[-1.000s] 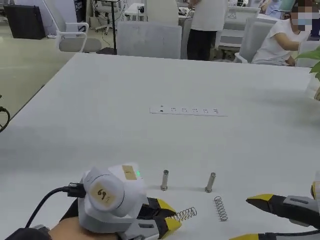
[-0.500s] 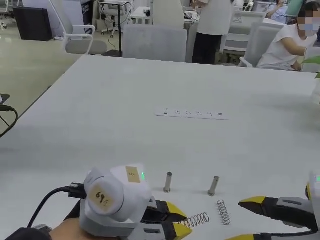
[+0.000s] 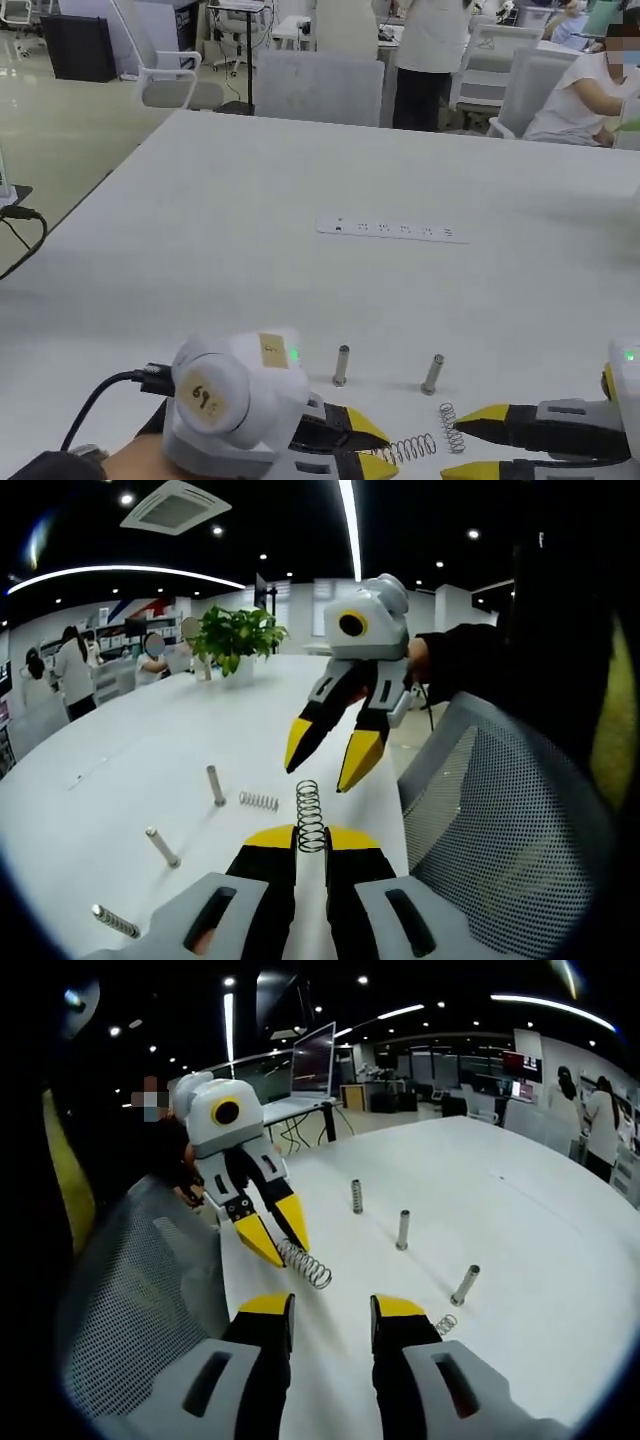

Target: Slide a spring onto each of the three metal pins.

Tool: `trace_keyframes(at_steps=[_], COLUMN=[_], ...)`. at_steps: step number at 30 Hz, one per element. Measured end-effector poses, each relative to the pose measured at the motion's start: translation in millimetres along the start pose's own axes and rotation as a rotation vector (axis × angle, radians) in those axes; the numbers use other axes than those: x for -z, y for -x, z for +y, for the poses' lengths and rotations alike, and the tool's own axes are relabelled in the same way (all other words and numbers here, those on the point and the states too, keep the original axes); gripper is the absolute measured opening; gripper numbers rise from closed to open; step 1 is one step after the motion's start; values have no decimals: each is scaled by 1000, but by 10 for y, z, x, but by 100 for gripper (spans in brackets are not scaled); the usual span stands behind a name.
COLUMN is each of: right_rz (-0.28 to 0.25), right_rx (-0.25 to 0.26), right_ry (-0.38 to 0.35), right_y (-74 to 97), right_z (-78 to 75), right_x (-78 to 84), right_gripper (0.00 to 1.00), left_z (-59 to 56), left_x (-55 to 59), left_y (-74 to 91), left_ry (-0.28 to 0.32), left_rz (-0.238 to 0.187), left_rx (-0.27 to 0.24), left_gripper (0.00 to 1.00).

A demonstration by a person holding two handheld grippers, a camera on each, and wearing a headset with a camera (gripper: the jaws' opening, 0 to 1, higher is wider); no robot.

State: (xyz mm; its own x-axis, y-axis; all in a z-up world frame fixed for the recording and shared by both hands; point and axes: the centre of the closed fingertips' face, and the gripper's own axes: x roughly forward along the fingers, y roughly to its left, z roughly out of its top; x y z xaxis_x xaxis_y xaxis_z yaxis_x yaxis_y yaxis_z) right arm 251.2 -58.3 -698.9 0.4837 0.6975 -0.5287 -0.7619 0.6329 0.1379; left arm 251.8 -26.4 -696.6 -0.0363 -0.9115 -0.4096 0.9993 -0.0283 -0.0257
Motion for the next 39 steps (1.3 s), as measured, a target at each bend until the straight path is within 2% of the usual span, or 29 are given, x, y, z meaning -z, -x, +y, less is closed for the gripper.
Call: trace_keyframes(at_steps=[9,18,22,25,31,37,39], right_rz=[5,9,9,9,31,44,56], right_rx=[-52,-101,-130,-141,-137,-140,-142], right_ry=[19,31,16,4,37,69,104], right_y=[-51,-55,-51,-44,-39,-16,-8], right_z=[105,217,263,285,280,309,338], right_x=[-15,8,12,7,10,-104,-160], right_gripper=[19,14,11,13,10,9,9], left_z=[-97,-156,-170,-177,-172,-146,-145], left_x=[-9,-16,-18,-16,1,14,15], left_y=[-17,-21,-17,-18,-25,-24,-20], left_ry=[-20,-35,-41,-43,-50,-50,-50], left_rz=[0,-4,-7,-7,-1,6,6], left_rx=[41,64,71,75,74,66,64], left_gripper=[2,2,2,2,2,2,2])
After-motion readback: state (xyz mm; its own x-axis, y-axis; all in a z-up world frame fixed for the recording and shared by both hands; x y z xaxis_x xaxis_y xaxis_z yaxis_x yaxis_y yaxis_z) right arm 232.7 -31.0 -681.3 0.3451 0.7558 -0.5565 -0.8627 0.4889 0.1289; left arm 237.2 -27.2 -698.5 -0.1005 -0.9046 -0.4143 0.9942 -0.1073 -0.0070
